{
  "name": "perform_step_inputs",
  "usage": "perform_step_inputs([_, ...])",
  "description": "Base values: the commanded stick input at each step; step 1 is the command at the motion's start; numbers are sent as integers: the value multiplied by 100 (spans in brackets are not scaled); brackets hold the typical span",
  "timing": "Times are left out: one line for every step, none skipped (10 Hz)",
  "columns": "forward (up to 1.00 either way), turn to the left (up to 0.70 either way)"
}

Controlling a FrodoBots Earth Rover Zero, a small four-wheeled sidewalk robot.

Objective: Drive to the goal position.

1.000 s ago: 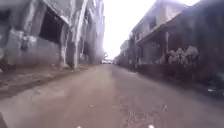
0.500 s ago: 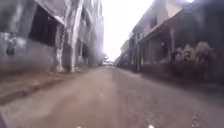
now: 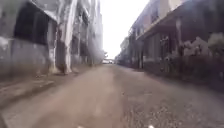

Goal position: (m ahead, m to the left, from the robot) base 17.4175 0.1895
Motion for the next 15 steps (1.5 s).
perform_step_inputs([100,0])
perform_step_inputs([100,0])
perform_step_inputs([100,0])
perform_step_inputs([100,0])
perform_step_inputs([100,0])
perform_step_inputs([100,0])
perform_step_inputs([100,0])
perform_step_inputs([100,0])
perform_step_inputs([100,0])
perform_step_inputs([100,0])
perform_step_inputs([100,0])
perform_step_inputs([100,0])
perform_step_inputs([100,0])
perform_step_inputs([100,0])
perform_step_inputs([100,0])
